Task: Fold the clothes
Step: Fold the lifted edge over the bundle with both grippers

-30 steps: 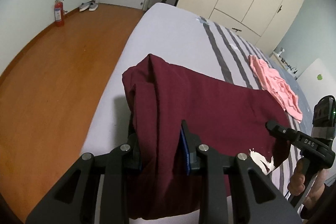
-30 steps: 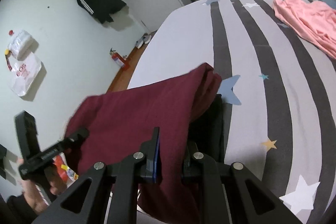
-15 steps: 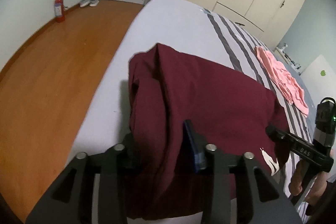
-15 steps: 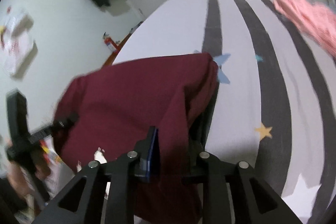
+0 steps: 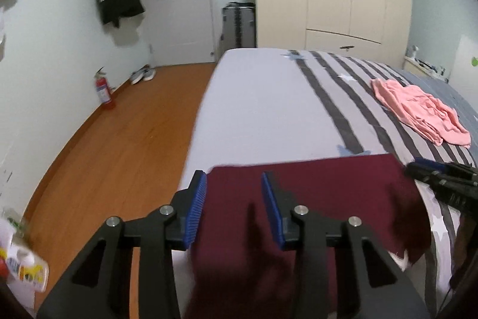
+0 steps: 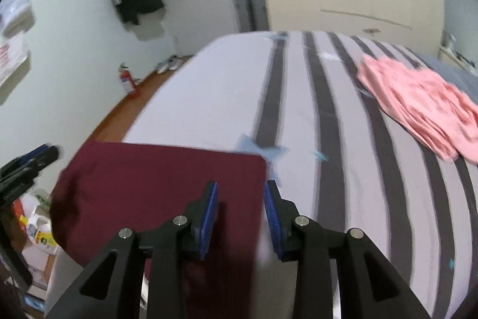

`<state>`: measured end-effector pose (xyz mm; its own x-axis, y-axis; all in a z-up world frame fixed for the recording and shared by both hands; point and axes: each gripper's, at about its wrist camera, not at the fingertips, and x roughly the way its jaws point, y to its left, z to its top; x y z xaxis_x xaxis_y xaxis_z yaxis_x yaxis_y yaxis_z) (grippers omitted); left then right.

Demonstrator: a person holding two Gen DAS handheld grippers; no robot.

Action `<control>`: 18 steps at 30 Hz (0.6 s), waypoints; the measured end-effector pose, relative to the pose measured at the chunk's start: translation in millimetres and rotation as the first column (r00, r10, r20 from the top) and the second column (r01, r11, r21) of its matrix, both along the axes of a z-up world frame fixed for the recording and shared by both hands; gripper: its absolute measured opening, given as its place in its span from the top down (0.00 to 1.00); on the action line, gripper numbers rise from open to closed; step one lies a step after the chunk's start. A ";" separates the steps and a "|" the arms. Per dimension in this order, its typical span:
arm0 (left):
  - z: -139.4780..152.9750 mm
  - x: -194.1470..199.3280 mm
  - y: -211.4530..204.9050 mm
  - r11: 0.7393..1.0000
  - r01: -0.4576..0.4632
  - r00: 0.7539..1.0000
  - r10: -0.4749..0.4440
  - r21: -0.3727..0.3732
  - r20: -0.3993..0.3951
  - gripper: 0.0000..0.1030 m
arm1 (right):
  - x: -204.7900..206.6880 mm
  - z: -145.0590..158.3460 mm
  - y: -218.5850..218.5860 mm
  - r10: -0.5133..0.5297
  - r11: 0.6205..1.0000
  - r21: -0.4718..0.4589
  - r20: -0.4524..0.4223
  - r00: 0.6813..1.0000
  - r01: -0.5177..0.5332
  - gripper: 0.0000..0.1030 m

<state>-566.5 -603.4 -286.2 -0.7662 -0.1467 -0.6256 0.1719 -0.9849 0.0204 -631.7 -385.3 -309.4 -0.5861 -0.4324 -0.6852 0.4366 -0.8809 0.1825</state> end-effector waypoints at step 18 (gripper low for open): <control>-62.8 -50.1 -41.7 0.987 -0.099 0.993 0.091 0.128 0.070 0.66 | -52.8 -30.6 -79.0 0.069 0.997 0.032 -0.017 0.997 -0.069 0.73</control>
<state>-616.5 -645.1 -349.0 -0.7104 -0.1307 -0.6916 0.2675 -0.9590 -0.0935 -684.5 -464.3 -340.0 -0.5677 -0.4510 -0.6887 0.4995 -0.8537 0.1473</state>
